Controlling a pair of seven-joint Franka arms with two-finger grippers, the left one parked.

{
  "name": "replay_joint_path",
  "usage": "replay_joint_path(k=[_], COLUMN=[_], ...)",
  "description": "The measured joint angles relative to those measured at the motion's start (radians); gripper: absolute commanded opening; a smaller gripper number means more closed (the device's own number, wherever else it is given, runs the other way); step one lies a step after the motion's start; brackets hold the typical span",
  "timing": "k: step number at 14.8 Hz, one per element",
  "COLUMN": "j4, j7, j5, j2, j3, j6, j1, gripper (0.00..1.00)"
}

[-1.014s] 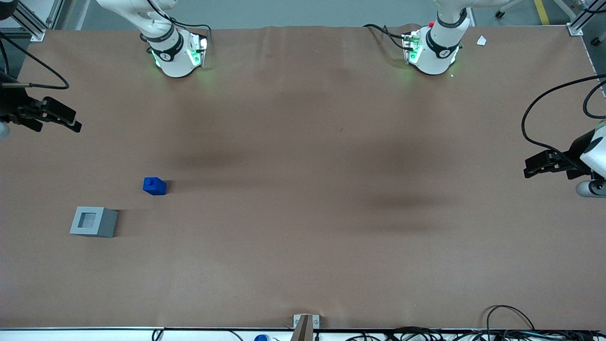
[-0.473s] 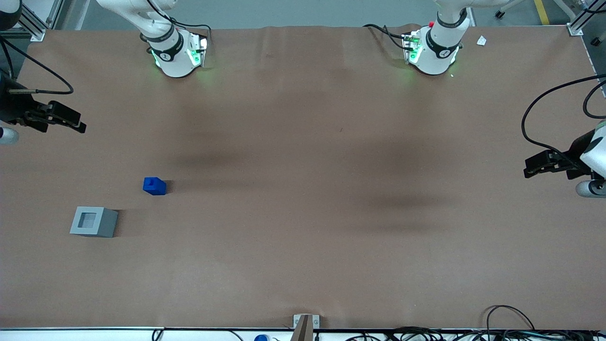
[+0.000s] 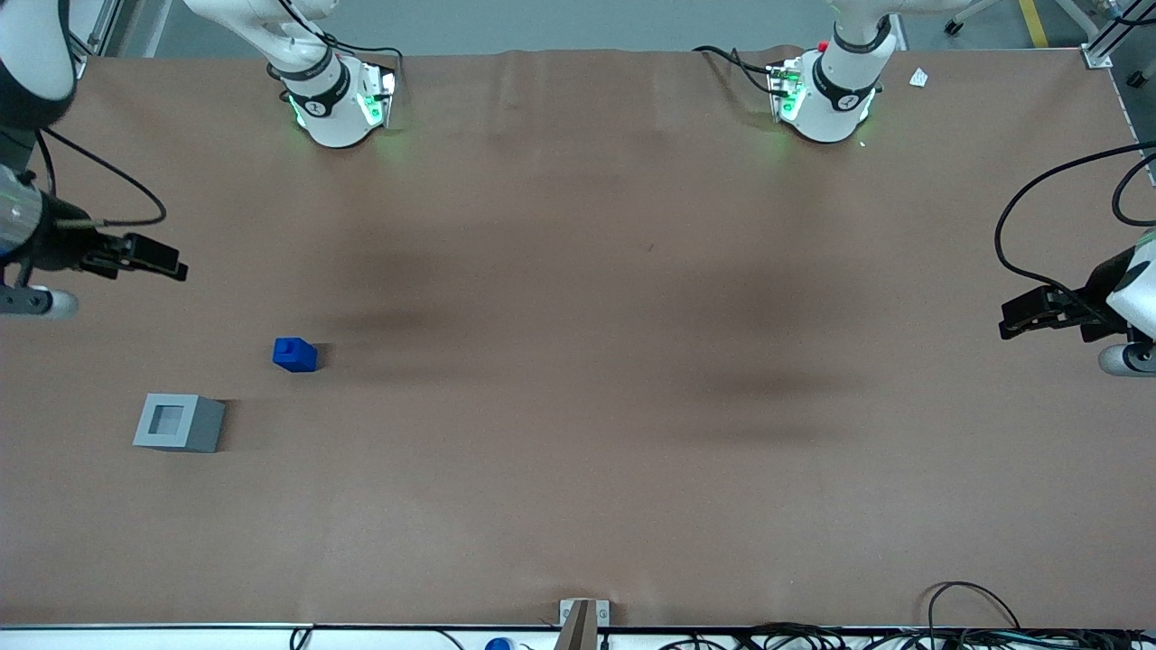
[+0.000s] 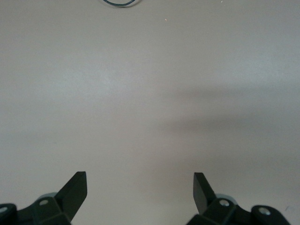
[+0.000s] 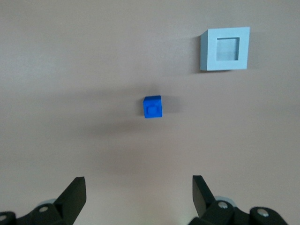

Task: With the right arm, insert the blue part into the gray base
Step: 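Lower the open right gripper around the blue block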

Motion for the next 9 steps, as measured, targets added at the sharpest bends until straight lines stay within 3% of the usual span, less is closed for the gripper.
replay_joint_path(k=[9], j4=[-0.163], j7=[0.000], j5=[-0.001], j2=[0.207], j3=[0.000], j6=[0.345], j1=[0.006], gripper=[1.00])
